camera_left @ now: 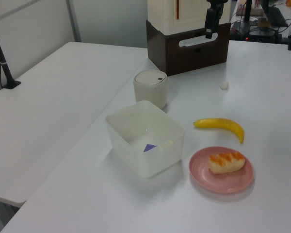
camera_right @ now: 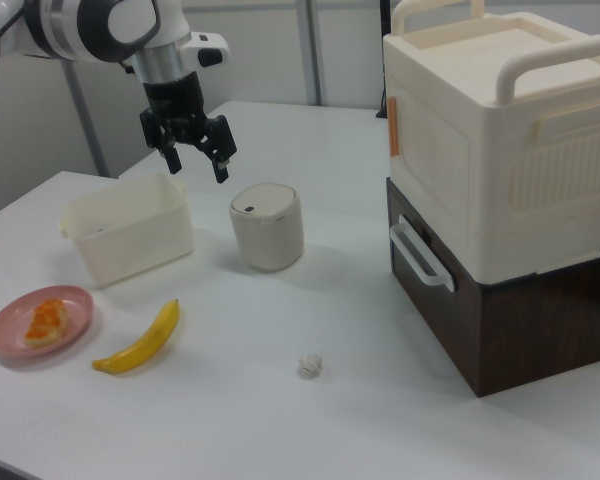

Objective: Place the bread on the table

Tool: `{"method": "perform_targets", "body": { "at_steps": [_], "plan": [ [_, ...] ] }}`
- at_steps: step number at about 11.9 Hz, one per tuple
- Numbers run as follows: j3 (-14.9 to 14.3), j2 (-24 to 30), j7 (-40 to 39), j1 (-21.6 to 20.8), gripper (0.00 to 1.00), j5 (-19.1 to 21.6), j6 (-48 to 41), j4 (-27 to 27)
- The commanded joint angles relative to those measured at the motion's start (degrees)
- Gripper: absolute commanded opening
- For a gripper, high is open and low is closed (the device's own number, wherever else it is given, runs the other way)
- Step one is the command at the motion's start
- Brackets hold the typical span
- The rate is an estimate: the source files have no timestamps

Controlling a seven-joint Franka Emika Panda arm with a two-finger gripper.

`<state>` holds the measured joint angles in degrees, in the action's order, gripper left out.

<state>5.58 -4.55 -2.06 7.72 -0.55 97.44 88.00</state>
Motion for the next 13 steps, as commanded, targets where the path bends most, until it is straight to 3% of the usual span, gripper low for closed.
{"method": "perform_targets", "body": {
  "at_steps": [1,4,13],
  "plan": [
    [-0.75,0.33,-1.19,-0.87,1.00,0.72,0.38,0.15],
    [-0.75,0.33,-5.39,-0.78,1.00,0.72,0.29,0.59],
    [-1.10,0.59,-3.03,-0.60,1.00,1.16,-0.06,0.59]
  ]
}}
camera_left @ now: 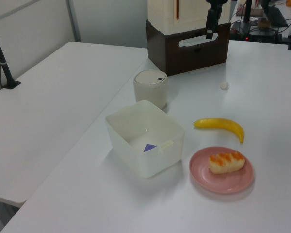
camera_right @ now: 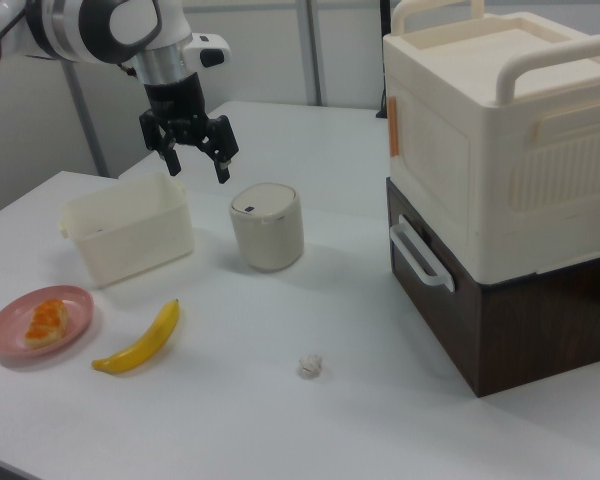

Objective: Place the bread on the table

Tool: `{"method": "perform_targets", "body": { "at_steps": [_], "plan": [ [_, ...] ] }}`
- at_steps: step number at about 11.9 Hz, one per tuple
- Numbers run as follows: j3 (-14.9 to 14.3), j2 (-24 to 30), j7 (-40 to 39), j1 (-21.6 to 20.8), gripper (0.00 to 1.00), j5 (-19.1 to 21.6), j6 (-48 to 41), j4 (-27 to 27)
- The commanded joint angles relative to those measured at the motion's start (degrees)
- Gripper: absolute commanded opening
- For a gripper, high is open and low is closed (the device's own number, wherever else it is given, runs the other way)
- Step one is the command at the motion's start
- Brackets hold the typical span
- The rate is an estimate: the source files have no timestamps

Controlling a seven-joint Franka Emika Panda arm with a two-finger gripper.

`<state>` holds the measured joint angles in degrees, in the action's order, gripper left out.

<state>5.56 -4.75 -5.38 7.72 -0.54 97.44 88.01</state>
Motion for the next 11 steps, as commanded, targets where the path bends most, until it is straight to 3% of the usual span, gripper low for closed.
{"method": "perform_targets", "body": {
  "at_steps": [1,9,11],
  "plan": [
    [-1.25,0.79,0.37,-0.43,1.00,1.15,-0.15,0.67],
    [-0.56,0.70,0.02,-1.48,1.00,1.24,0.47,1.64],
    [-0.02,0.70,0.62,-4.72,1.00,1.59,0.03,2.07]
  ]
}}
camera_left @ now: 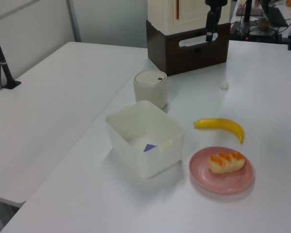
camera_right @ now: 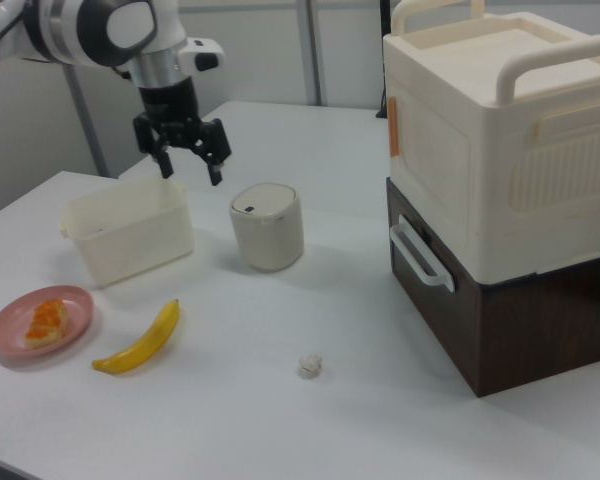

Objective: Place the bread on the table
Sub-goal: 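Move the open gripper over the bread roll on the pink plate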

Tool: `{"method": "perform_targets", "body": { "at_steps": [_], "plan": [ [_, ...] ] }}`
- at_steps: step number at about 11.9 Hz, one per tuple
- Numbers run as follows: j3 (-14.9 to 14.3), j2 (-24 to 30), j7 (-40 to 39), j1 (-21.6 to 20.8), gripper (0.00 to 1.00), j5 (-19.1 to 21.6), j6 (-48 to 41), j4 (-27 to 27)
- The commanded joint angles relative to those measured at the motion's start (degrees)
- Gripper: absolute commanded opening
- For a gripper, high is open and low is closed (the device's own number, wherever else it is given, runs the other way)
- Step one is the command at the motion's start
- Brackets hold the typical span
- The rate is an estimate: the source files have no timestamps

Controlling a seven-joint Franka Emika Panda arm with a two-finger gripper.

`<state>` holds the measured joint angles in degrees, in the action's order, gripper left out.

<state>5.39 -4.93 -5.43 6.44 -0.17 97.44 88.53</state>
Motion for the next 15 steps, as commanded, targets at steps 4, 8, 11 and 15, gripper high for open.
{"method": "perform_targets", "body": {
  "at_steps": [4,8,11,15],
  "plan": [
    [2.08,3.42,2.88,-7.48,1.00,2.46,0.38,6.90],
    [2.08,8.00,2.97,-10.03,1.00,3.69,0.64,13.14],
    [2.08,9.50,2.88,-13.63,1.00,4.83,3.26,18.15],
    [2.08,10.30,3.67,-18.12,1.00,4.83,12.14,26.86]
  ]
}}
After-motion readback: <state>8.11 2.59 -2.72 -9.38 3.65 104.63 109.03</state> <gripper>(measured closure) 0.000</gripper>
